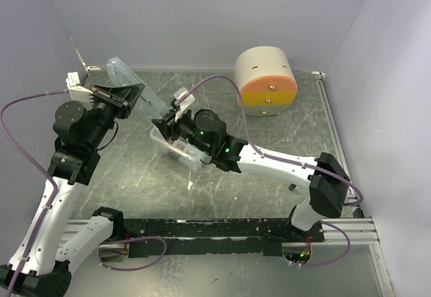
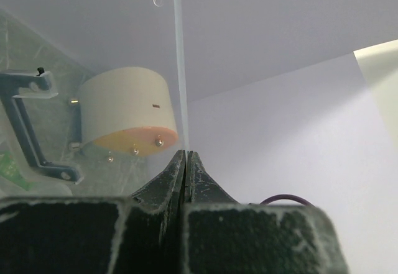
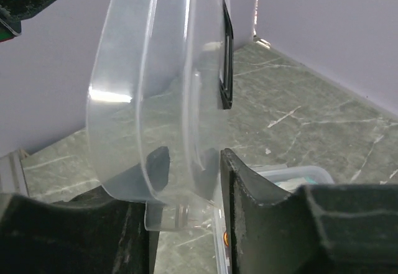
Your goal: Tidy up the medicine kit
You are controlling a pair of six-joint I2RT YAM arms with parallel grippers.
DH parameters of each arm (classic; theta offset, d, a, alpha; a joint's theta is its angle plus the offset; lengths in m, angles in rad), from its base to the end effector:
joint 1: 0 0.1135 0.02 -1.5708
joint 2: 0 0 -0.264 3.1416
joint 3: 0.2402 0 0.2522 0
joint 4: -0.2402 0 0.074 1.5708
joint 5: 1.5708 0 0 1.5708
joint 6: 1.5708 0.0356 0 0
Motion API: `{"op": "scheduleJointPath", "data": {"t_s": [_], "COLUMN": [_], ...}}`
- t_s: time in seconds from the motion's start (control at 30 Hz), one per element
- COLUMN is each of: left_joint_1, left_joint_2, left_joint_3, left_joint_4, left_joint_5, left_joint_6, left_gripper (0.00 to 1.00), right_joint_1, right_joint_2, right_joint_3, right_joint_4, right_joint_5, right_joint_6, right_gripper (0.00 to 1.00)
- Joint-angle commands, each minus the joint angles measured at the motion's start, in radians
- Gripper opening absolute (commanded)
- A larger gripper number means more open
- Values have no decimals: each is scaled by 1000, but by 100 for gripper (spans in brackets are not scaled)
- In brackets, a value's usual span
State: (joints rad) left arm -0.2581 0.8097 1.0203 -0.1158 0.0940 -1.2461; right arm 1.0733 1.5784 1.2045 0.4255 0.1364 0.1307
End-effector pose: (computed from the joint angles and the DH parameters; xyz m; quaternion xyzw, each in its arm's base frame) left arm 0.1673 -0.0476 0.4249 -0.2881 0.6082 -0.5279 0.5181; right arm 0.1861 0.3326 0.3495 -0.2679 0.6346 0.3710 0.6228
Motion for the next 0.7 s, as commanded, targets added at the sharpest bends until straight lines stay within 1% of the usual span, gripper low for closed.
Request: {"op": "scheduleJointPath", "data": {"t_s": [0.0, 0.07, 0.13, 0.2, 0.23, 0.27, 0.37, 0.4, 0.5, 0.67], "left_joint_1": [-4, -4, -4, -4, -3, -4, -4, -4, -4, -3], "left_joint_2": [-18, -19, -20, -20, -18, -17, 3, 13, 44, 94], "left_joint_3": [-3, -2, -1, 3, 6, 10, 36, 48, 102, 201], "left_joint_4": [20, -2, -25, -53, -65, -82, -130, -141, -197, -281], "left_joint_5": [38, 36, 32, 30, 33, 34, 50, 61, 77, 67], "left_joint_6": [-5, 5, 23, 40, 52, 64, 109, 133, 193, 311], "left_gripper": [9, 12, 15, 19, 23, 30, 57, 63, 75, 83], "right_joint_1": [-1, -1, -1, -1, -1, -1, -1, -1, -1, -1], "right_joint_2": [11, 14, 15, 11, 6, -1, -25, -34, -59, -86], "right_joint_3": [29, 25, 24, 19, 14, 6, -20, -28, -49, -70], "right_joint_4": [55, 55, 53, 58, 63, 70, 88, 89, 82, 71], "right_joint_5": [46, 52, 71, 98, 111, 124, 156, 165, 190, 231], "right_joint_6": [-109, -147, -181, -217, -233, -252, -310, -330, -394, -495], "right_gripper": [33, 27, 19, 15, 14, 14, 14, 14, 14, 15]}}
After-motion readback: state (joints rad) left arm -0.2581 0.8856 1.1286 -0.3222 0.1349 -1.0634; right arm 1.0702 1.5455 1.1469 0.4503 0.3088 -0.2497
